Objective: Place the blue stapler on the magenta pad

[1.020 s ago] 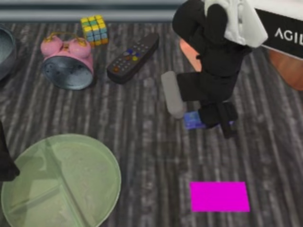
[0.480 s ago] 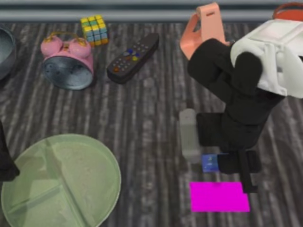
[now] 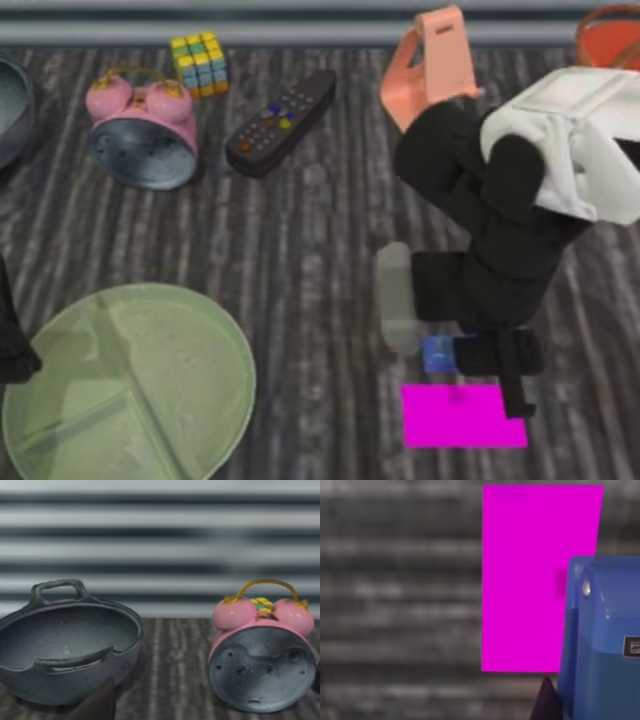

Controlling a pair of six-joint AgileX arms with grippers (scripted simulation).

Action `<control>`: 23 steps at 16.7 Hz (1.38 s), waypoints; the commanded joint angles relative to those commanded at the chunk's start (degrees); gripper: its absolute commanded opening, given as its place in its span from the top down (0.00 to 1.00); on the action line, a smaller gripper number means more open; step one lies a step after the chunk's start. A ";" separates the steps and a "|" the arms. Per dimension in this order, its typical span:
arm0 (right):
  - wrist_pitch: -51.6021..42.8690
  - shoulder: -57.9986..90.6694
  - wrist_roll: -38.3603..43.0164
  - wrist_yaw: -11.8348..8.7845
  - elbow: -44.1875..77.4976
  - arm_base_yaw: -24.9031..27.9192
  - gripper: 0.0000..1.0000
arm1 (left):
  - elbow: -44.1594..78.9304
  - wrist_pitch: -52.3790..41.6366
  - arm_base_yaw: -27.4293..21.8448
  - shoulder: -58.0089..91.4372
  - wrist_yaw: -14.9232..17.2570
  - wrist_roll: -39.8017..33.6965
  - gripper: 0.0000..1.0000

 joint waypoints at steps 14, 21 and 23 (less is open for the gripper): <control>18.37 6.08 0.01 0.04 -11.93 0.60 0.85 | 0.00 0.00 0.00 0.00 0.00 0.00 0.00; 18.37 6.08 0.01 0.04 -11.93 0.60 0.32 | 0.00 0.00 0.00 0.00 0.00 0.00 0.00; 18.37 6.08 0.01 0.04 -11.93 0.60 0.17 | 0.00 0.00 0.00 0.00 0.00 0.00 0.00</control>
